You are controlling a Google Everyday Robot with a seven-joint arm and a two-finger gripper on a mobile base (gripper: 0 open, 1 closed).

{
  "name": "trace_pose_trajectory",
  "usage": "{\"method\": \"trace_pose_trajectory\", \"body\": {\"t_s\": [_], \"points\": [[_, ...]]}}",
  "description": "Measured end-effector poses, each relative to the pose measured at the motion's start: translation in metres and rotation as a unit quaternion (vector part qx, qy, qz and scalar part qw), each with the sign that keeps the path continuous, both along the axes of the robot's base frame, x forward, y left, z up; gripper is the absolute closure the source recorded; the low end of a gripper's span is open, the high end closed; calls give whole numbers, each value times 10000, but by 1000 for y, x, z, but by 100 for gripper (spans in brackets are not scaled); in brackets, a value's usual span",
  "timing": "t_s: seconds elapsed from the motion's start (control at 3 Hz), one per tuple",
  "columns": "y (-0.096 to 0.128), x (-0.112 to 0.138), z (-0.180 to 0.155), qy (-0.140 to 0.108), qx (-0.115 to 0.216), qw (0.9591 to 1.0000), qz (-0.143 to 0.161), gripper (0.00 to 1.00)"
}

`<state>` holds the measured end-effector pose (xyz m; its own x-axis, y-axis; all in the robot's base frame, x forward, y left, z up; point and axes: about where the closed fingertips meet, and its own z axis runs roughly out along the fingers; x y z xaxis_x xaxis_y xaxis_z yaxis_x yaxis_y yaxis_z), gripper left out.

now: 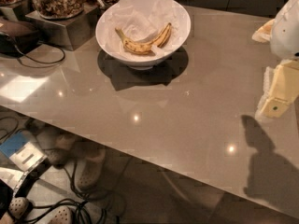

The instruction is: Pick banana from white bowl

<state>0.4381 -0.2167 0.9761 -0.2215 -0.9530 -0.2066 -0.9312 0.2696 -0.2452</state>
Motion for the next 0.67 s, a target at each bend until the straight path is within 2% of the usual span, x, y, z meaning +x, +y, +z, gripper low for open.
{"method": "trace_pose_trajectory", "body": {"t_s": [0.33,0.67], "points": [[0,0,0,0,0,10000,0,0],[14,14,8,-37,-83,9999,-53,0]]}}
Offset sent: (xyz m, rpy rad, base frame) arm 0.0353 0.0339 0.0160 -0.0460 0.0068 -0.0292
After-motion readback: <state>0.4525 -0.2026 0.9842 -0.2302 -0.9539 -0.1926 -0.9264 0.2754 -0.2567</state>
